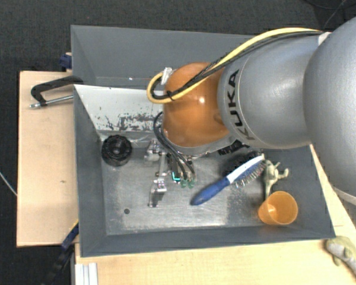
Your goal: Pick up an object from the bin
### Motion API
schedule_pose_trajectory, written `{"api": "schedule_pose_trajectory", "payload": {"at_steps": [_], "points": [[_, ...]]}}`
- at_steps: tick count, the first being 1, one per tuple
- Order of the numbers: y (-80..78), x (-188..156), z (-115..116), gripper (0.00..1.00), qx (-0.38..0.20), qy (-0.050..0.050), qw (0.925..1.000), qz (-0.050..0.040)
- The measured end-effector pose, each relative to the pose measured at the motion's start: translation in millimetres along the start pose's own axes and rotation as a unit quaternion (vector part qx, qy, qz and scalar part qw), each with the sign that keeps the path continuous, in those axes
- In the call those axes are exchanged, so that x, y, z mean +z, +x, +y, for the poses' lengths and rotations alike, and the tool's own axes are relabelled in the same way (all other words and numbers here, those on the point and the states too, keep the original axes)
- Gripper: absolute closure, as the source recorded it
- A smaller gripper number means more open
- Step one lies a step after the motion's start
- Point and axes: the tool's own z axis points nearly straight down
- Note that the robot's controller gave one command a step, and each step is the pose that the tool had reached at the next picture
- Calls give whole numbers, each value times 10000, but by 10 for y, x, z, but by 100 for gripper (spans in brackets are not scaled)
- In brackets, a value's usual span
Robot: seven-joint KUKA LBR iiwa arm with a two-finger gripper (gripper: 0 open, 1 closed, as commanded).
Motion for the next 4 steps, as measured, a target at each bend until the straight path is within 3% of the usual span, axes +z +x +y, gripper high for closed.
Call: {"api": "schedule_pose_trajectory", "payload": {"at_steps": [1,2,3,4], "points": [[-345,12,-658,0,520,1,9986,-70],[0,415,-1351,0,223,17,9998,-7],[-11,776,-1817,0,27,-14,10000,-65],[-36,748,-1797,100,21,-14,9999,-107]]}}
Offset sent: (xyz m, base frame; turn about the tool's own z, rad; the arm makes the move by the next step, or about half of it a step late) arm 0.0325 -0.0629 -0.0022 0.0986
